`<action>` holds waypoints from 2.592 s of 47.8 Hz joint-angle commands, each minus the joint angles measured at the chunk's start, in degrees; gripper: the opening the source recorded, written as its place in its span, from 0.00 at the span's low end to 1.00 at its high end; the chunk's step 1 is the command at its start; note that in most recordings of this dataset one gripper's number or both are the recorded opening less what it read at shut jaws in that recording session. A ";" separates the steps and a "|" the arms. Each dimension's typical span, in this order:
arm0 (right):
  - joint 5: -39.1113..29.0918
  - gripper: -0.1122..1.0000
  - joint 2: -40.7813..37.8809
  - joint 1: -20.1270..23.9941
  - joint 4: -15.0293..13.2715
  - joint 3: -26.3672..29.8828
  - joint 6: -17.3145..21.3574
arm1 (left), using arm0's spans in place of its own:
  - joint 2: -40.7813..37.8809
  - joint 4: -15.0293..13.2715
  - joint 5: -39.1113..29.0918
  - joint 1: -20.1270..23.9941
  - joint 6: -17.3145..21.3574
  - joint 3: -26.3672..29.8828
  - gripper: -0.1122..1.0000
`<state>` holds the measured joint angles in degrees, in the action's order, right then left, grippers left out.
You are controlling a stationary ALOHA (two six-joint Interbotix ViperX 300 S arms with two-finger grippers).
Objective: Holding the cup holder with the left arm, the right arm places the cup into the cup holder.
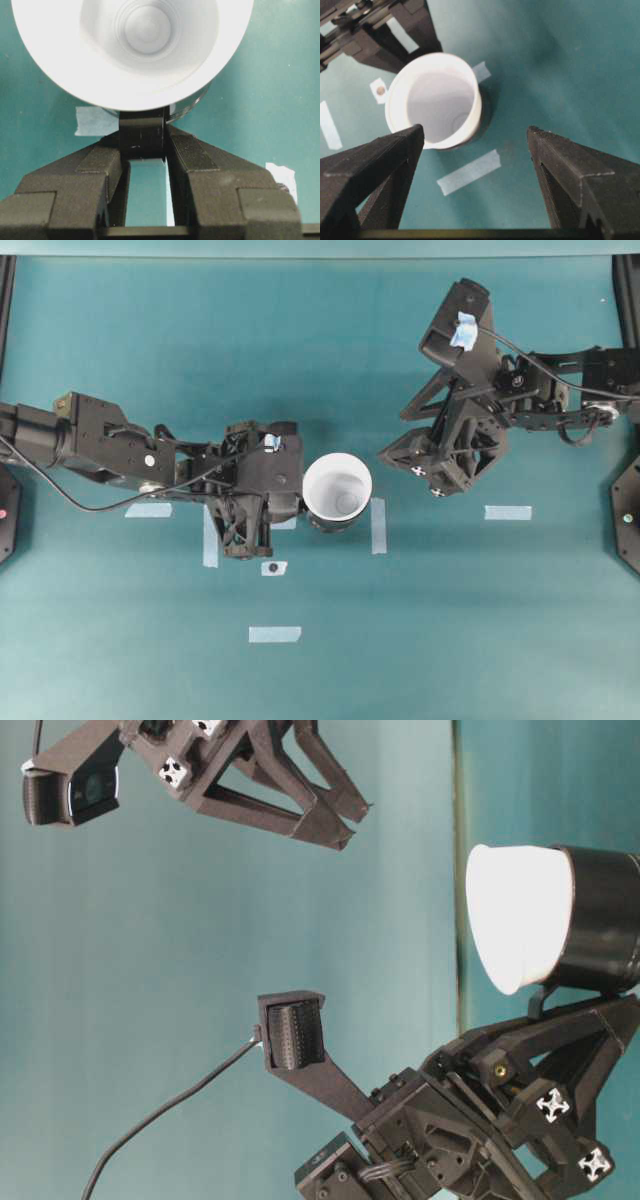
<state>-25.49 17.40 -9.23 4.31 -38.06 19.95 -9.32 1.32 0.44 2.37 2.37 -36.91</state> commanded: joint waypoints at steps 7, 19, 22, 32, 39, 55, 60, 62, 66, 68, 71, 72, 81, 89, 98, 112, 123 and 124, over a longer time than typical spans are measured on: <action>1.14 0.91 2.11 0.18 0.09 0.62 0.62 | 0.88 0.18 0.53 0.26 0.09 1.23 0.40; 1.14 0.91 2.11 0.18 0.09 0.26 0.62 | 1.05 0.18 0.35 0.26 0.62 1.49 0.95; 1.14 0.91 2.11 0.26 0.09 0.18 0.62 | 1.14 0.18 0.26 0.26 0.70 1.49 0.93; 1.14 0.91 2.11 0.26 0.18 0.09 0.62 | 1.32 0.18 -0.62 0.26 0.70 1.49 0.88; 1.14 0.91 2.11 0.18 0.09 0.00 0.62 | 1.85 0.18 -0.97 0.26 0.70 1.49 0.88; 3.52 0.91 2.11 0.70 0.18 -0.70 0.70 | 2.64 0.18 -3.16 0.26 0.79 1.49 0.88; 3.60 0.91 2.11 0.97 0.35 -0.88 0.70 | 3.43 0.18 -4.13 0.26 0.79 1.67 0.88; 3.60 0.91 2.11 1.05 0.35 -0.88 0.62 | 4.04 0.18 -4.57 0.26 0.79 1.67 0.88; 3.60 0.91 2.11 1.23 0.35 -0.97 0.62 | 5.01 0.18 -5.80 0.26 0.79 1.49 0.88; 3.60 0.91 2.11 1.32 0.35 -0.97 0.62 | 5.54 0.18 -6.50 0.26 0.88 1.32 0.88; 3.60 0.91 2.11 1.41 0.35 -0.97 0.62 | 6.15 0.18 -7.65 0.26 0.88 1.05 0.88; 3.60 0.91 2.11 1.49 0.35 -0.97 0.62 | 6.24 0.26 -8.00 0.26 0.88 1.05 0.88; 4.39 0.91 2.37 1.67 0.35 -0.88 0.62 | 7.65 0.18 -10.55 0.35 0.88 0.97 0.88; 5.27 0.91 2.55 1.76 0.35 -0.97 0.62 | 8.53 0.26 -10.63 0.35 0.53 1.05 0.87; 5.54 0.91 2.64 2.29 0.35 -1.05 0.62 | 11.51 0.18 -10.63 1.05 0.53 -0.35 0.87; 6.06 0.91 2.64 2.37 0.35 -1.41 0.62 | 16.52 0.18 -10.55 1.41 0.09 -3.96 0.87; 7.21 0.91 2.64 2.37 0.35 -1.67 0.62 | 17.05 0.18 -10.20 1.41 0.00 -4.13 0.87; 7.29 0.91 2.64 2.29 0.35 -1.67 0.62 | 16.96 0.18 -10.20 1.41 0.00 -4.13 0.87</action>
<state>-18.98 17.40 -7.03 4.57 -40.17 20.04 6.50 1.32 -10.28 3.87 2.46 -41.66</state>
